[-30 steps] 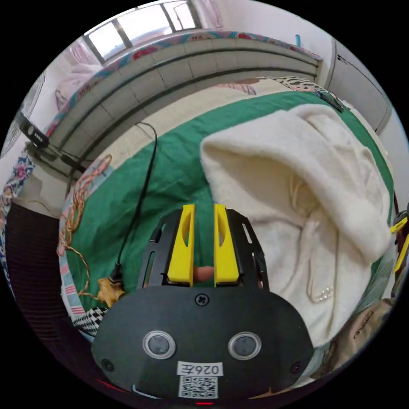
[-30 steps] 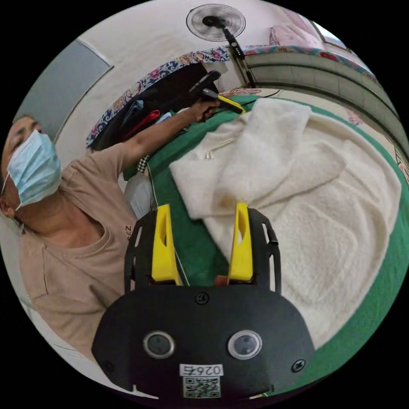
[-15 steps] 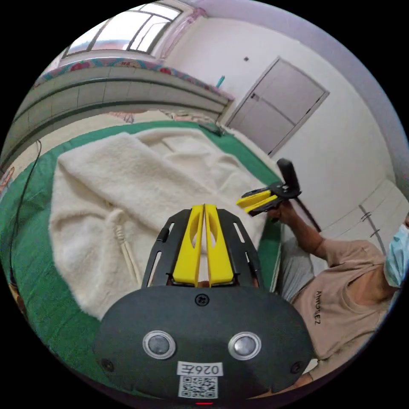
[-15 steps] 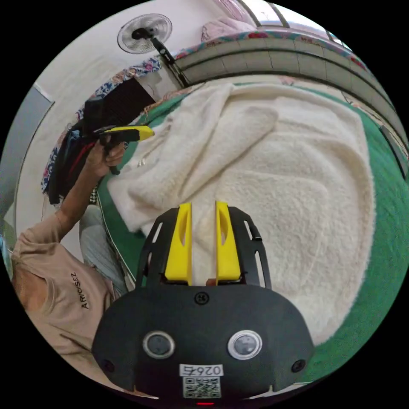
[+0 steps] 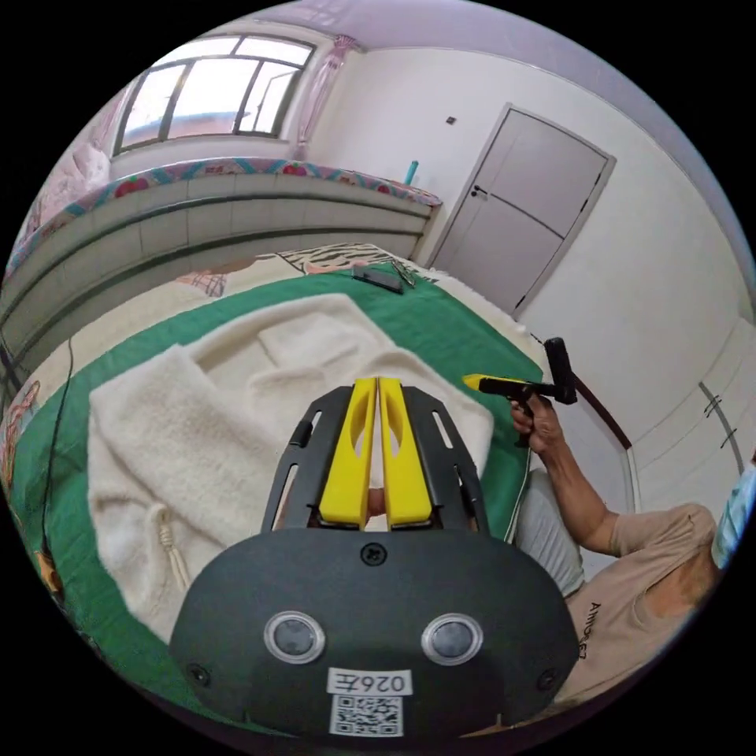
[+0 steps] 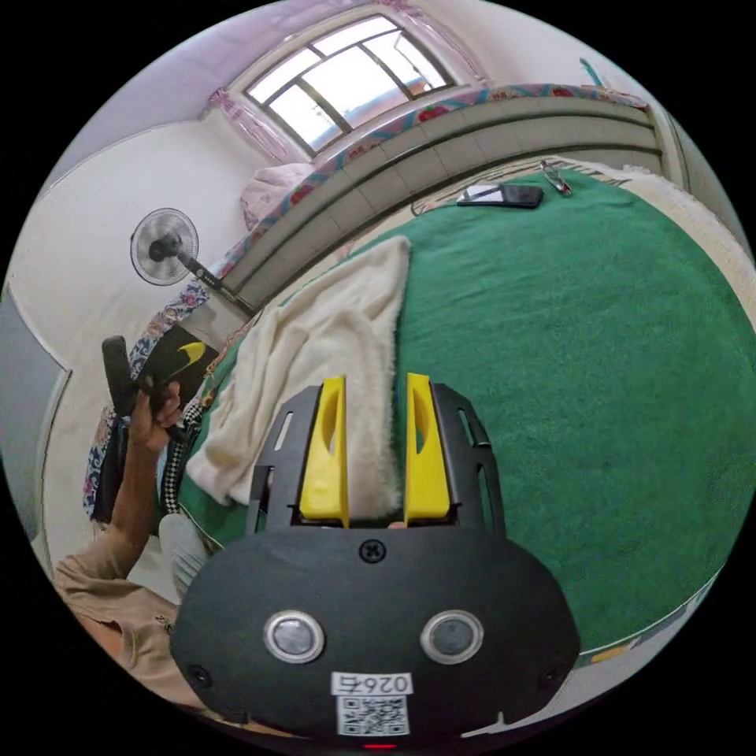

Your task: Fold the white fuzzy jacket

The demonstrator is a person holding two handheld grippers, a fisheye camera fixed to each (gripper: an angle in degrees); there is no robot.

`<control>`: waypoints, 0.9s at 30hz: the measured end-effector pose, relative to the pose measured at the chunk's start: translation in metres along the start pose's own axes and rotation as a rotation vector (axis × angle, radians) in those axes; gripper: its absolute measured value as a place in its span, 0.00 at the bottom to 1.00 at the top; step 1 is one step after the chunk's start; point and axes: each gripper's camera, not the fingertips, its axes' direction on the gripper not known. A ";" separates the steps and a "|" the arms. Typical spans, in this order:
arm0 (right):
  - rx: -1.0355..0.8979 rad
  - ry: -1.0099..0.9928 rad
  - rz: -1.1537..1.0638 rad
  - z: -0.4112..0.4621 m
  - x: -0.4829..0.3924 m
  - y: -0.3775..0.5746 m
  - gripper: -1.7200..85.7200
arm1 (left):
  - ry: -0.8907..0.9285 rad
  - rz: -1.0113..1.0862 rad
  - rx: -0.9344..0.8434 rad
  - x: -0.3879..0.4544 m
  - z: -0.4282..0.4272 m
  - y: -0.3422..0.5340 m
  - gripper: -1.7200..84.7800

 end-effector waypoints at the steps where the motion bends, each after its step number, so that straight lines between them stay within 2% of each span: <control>1: -0.050 -0.044 0.008 0.009 0.006 0.000 0.12 | 0.002 0.003 -0.065 0.009 0.029 -0.019 0.07; 3: -0.120 -0.100 0.016 0.021 0.012 0.002 0.14 | 0.003 0.006 -0.161 0.019 0.074 -0.047 0.12; 7: -0.132 -0.031 -0.038 0.021 0.008 0.008 0.14 | -0.017 -0.062 -0.335 0.029 0.166 -0.101 0.18; 12: -0.170 -0.228 -0.020 0.027 0.024 0.017 0.10 | -0.110 -0.101 -0.433 0.038 0.222 -0.141 0.21; 14: -0.172 -0.364 0.000 0.032 0.033 0.023 0.09 | -0.166 -0.093 -0.467 0.043 0.236 -0.151 0.24; 16: -0.141 -0.422 -0.010 0.031 0.033 0.029 0.07 | -0.249 -0.081 -0.575 0.047 0.259 -0.161 0.30; 20: -0.071 -0.379 -0.136 0.021 0.009 0.048 0.04 | -0.273 -0.066 -0.750 0.051 0.294 -0.166 0.35; 22: -0.040 -0.356 -0.189 0.016 -0.003 0.060 0.04 | -0.376 0.008 -0.822 0.063 0.309 -0.170 0.33; 24: -0.020 -0.347 -0.236 0.014 -0.012 0.073 0.03 | -0.376 0.046 -0.818 0.070 0.306 -0.176 0.28; 26: -0.001 -0.333 -0.257 0.014 -0.017 0.089 0.03 | -0.448 0.083 -0.758 0.074 0.291 -0.182 0.18; 27: 0.001 -0.333 -0.259 0.015 -0.017 0.092 0.03 | -0.539 0.126 -0.706 0.076 0.278 -0.184 0.08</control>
